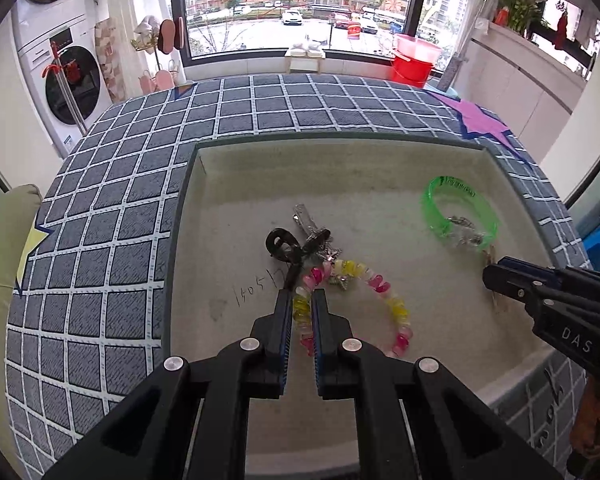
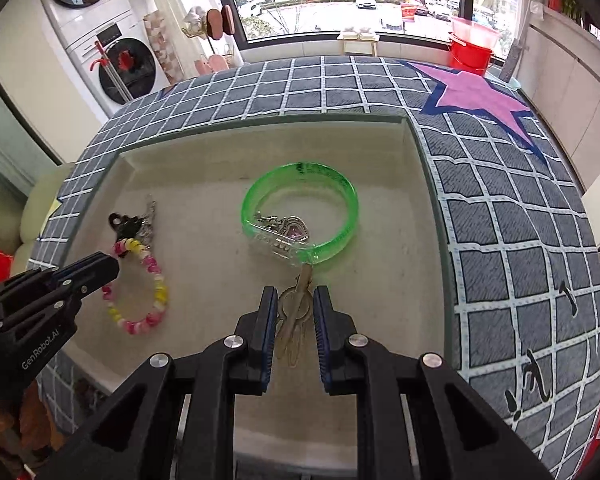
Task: Organize jewelry
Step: 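Carry the bracelet into the tray with the left tool while the right tool carries the tan tassel charm, then open both tools in the tray and withdraw them back over the table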
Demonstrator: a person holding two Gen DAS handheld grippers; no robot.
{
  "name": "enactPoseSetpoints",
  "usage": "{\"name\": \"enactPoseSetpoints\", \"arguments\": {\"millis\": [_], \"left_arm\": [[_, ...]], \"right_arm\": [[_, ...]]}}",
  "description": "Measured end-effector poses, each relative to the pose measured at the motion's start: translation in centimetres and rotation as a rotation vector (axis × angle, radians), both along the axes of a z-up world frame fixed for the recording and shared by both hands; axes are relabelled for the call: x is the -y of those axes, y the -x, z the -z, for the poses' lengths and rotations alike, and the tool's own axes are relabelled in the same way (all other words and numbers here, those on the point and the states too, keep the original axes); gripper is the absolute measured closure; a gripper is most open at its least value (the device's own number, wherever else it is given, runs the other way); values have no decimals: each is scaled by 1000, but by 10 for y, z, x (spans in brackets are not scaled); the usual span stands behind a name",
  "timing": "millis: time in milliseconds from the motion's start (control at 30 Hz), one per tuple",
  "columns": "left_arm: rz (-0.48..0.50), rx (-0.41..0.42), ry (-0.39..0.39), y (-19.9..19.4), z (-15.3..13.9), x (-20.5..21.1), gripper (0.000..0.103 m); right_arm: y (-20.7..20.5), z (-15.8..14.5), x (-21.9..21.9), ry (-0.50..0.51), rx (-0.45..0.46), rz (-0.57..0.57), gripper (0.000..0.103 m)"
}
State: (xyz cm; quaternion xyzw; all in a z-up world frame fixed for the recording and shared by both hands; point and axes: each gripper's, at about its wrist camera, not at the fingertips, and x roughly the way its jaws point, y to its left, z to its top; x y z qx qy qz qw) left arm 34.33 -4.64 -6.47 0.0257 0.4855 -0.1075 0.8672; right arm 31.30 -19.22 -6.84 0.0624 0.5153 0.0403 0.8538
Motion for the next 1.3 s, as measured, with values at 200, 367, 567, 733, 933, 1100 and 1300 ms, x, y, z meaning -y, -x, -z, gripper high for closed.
{"name": "enactPoseSetpoints", "arguments": {"millis": [200, 367, 567, 733, 933, 1100, 1300], "left_arm": [[-23, -4, -13, 0, 7, 2, 80], [-13, 8, -21, 6, 3, 5, 80], [-3, 53, -26, 17, -10, 9, 80], [-12, 98, -42, 26, -26, 11, 80], [-34, 164, -48, 47, -50, 5, 80], [-54, 207, -53, 72, -65, -4, 80], [-60, 210, -12, 108, -79, -21, 80]], "right_arm": [[3, 0, -3, 20, 12, 2, 82], [6, -1, -1, 2, 4, 18, 79], [14, -13, 3, -60, 32, 29, 41], [25, -30, 6, -86, 67, 41, 34], [41, -46, 8, -102, 89, 48, 31], [65, -57, 5, -117, 125, 42, 21], [93, -71, 5, -139, 147, 51, 21]]}}
